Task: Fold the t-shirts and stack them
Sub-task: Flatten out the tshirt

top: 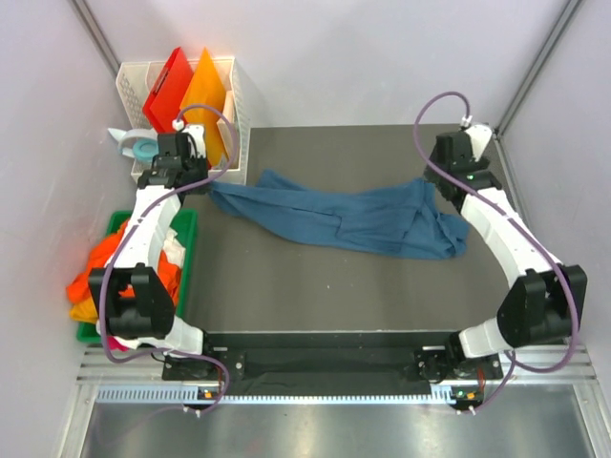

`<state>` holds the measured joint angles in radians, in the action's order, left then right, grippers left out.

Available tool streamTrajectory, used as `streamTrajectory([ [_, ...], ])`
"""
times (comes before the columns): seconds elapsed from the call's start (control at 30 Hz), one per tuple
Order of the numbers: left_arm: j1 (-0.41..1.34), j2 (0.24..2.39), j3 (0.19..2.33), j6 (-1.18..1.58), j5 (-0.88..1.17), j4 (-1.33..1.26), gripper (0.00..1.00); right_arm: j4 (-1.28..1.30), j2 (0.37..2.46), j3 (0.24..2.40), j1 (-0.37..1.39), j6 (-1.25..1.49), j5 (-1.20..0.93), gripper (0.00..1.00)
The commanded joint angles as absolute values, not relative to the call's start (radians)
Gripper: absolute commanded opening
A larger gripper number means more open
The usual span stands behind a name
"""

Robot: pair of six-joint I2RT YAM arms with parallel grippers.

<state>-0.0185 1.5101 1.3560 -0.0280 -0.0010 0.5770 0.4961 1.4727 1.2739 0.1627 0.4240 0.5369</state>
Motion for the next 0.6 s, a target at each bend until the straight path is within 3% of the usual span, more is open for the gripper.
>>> streamTrajectory([
  [0.0,-0.014,1.499,1.335,-0.032,-0.005,0.497,0.00,0.486,1.382,1.203,0.329,0.462,0.486,0.73],
  [0.2,-0.005,1.505,1.328,-0.026,0.024,0.494,0.00,0.477,1.382,1.023,0.508,0.580,0.449,0.64],
  [0.57,-0.005,1.488,1.299,-0.018,0.026,0.502,0.00,0.425,1.463,0.890,0.526,0.652,0.430,0.62],
])
